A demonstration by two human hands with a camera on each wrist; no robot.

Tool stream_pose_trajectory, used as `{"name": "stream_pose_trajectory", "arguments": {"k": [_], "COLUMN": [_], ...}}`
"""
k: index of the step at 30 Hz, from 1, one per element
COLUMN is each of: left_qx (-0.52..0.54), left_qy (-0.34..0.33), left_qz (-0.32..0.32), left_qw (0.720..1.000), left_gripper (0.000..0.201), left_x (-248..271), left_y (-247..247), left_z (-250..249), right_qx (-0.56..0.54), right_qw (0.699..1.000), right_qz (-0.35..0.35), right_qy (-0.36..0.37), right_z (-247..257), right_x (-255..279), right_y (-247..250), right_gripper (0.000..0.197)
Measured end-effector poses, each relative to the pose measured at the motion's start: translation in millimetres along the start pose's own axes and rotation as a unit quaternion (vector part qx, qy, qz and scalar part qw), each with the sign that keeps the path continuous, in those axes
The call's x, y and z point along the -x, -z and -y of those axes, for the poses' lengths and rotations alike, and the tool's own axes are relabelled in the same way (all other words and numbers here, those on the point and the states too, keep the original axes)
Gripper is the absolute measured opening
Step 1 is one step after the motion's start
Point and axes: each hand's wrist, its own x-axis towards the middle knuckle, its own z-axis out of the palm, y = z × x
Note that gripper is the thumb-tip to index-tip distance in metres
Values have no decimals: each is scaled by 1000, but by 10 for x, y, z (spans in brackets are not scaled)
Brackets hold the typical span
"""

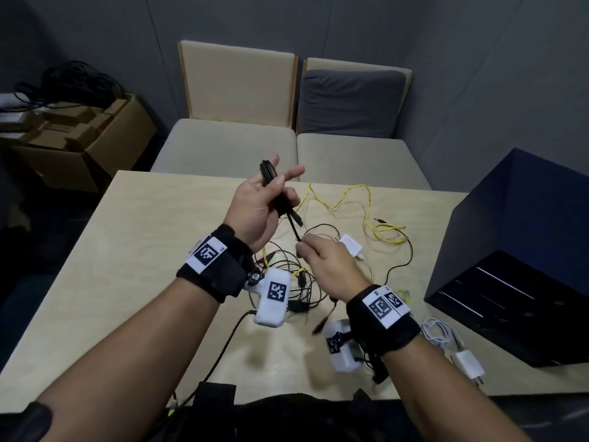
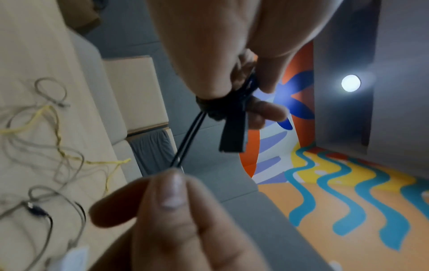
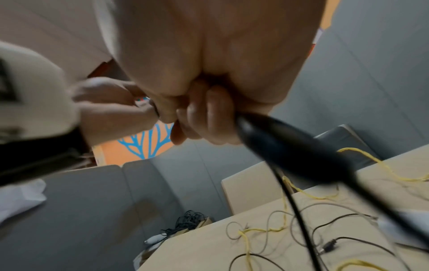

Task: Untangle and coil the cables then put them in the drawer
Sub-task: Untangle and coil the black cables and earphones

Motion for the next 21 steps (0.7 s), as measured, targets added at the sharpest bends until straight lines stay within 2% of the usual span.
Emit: {"name": "stream_pose_trajectory", "arguments": {"k": [2,4,6,9,12,15,16,18,19,21], "left_qx": [-37,-128,-250,-391,-476,-574,-588,-581,-568,-524], "left_qy": [-28,-59,-90,-102,-74,-21,-4,31,41,52], "left_qz": [-19,-34,-42,-33,2,54,78,124,141,163], "left_qw": [999,989,963,914,876,816,805,803,810,835], "left_gripper": [51,55,56,53,54,29,26,31,34,53], "left_x": [-37,-70,-90,-117,-87,-50,-24,46,75,126], "left_y": [45,113,195,323,417,463,453,409,391,342], "left_z": [55,109,114,112,118,145,153,179,189,198], "right_qx": [2,-2,-11,-36,-34,35,48,61,62,36], "right_qw": [1000,999,997,992,993,997,996,994,993,994], "right_qz": [20,41,76,119,108,50,31,-2,-17,-40], "right_qy": [16,7,-6,-5,20,57,68,88,95,94], "right_z": [67,89,95,142,211,247,264,317,339,360], "right_x": [28,55,108,218,240,178,144,73,36,-34], "right_y": [-15,-26,-24,44,218,446,529,682,747,838], "right_gripper": [34,29,21,12,5,10,11,8,6,2]}}
